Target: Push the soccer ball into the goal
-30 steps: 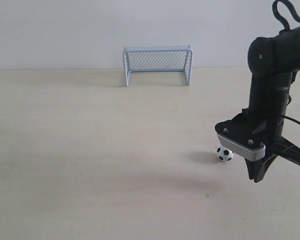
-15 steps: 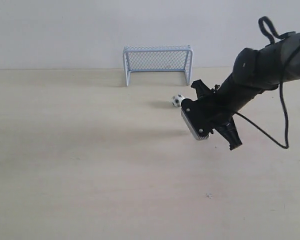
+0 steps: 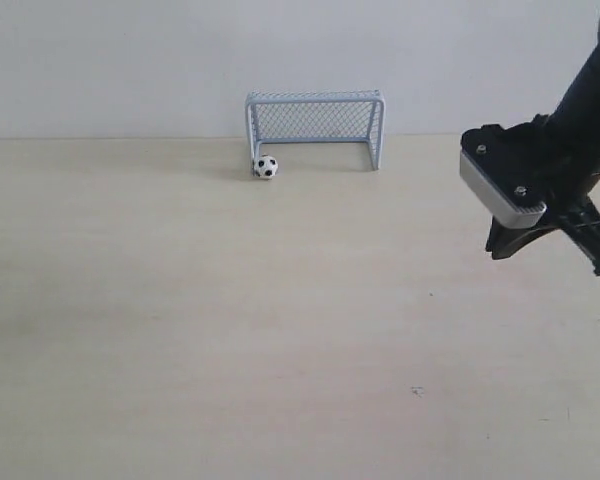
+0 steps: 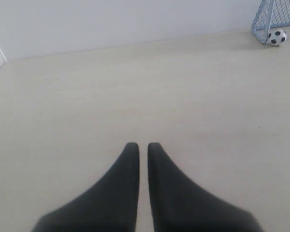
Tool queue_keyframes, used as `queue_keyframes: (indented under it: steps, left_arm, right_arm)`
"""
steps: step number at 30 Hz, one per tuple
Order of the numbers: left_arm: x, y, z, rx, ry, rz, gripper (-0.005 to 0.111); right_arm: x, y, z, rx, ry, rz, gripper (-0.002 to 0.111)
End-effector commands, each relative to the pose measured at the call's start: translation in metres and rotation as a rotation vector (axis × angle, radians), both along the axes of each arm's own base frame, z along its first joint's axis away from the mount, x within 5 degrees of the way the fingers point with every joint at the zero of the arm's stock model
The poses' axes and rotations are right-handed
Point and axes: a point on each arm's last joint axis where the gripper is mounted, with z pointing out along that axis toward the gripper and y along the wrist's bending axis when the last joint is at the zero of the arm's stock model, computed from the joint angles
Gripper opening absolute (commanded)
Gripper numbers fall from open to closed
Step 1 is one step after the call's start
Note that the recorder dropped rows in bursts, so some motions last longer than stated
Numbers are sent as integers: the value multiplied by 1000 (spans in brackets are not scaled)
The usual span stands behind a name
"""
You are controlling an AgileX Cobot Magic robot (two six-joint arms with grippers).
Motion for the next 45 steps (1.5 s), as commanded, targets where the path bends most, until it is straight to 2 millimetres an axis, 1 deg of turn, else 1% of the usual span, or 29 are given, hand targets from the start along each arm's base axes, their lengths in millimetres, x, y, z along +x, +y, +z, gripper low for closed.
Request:
queue_keyframes:
  steps: [1, 6, 11, 16, 21, 26, 36, 41, 45]
  left_arm:
    - [1, -1, 2, -9, -4, -7, 6]
    - [1, -1, 2, -9, -4, -7, 6]
    - [1, -1, 2, -9, -4, -7, 6]
    - [1, -1, 2, -9, -4, -7, 6]
    - [1, -1, 2, -9, -4, -7, 6]
    - [1, -1, 2, -9, -4, -7, 6]
    - [1, -1, 2, -9, -4, -7, 6]
    - [1, -1, 2, -9, -4, -7, 6]
    - [1, -1, 2, -9, -4, -7, 6]
  right_arm:
    - [-11, -5, 17, 5, 20, 1, 0]
    - [-15, -6, 22, -1, 34, -22, 0]
    - [-23, -6, 25, -4, 98, -28, 0]
    - [-27, -7, 32, 0, 87, -40, 0]
    - [-30, -8, 39, 9, 79, -95, 0]
    - [-36, -9, 53, 28, 54, -182, 0]
    - [-60, -6, 93, 156, -16, -318, 0]
    - [-69, -5, 105, 207, -28, -374, 0]
    - [-73, -4, 110, 240, -14, -430, 0]
